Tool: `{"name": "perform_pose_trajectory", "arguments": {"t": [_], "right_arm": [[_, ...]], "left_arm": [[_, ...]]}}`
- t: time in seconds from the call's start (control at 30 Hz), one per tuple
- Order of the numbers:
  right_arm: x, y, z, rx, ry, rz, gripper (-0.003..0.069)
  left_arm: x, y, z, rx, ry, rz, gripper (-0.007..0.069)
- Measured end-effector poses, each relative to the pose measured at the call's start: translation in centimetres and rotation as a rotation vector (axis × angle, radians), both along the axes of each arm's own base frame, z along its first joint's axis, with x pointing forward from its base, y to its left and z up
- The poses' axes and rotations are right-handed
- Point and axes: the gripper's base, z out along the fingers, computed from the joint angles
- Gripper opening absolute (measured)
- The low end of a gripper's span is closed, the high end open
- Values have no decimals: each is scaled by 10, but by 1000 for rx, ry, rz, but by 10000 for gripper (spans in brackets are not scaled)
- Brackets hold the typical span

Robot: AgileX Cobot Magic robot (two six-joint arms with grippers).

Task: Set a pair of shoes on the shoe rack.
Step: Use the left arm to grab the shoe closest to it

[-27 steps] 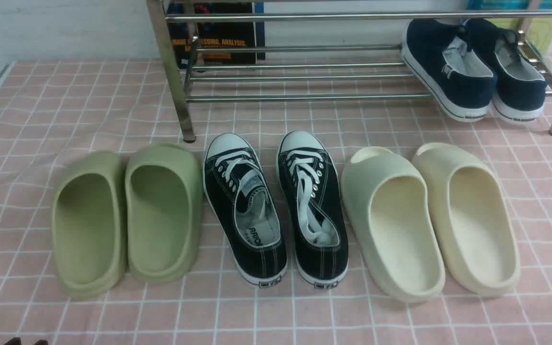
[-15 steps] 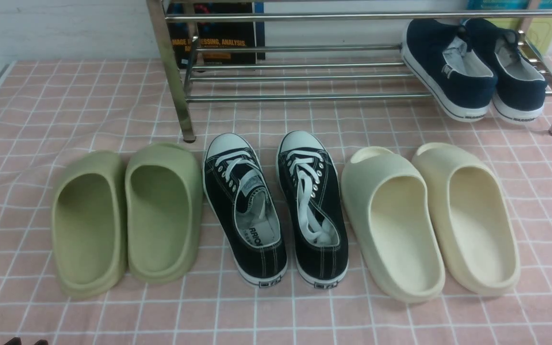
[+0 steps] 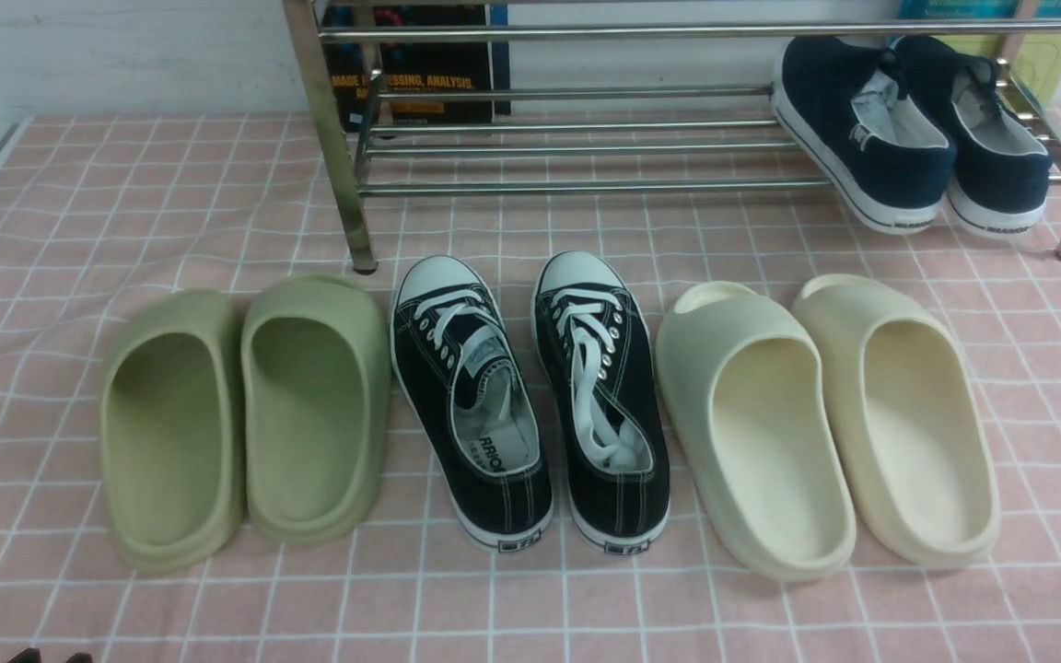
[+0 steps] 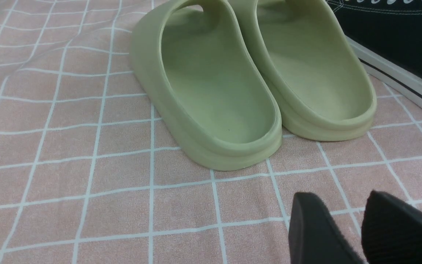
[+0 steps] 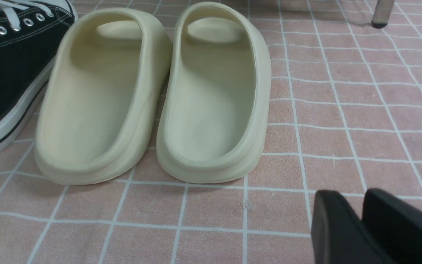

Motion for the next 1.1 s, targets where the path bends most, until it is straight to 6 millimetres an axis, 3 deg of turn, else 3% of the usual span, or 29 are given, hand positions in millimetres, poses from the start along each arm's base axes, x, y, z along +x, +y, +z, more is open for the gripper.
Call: {"name": "perform_pose_trajectory", "arguments": {"t": [0.8,1.1], "right_arm": [[0,0,0,0,0,0,158],[0,0,0,0,0,0,164]], "left_arm": [[1,1,2,27,-41,3,239],[0,1,53,-37,-615,10,239]]}}
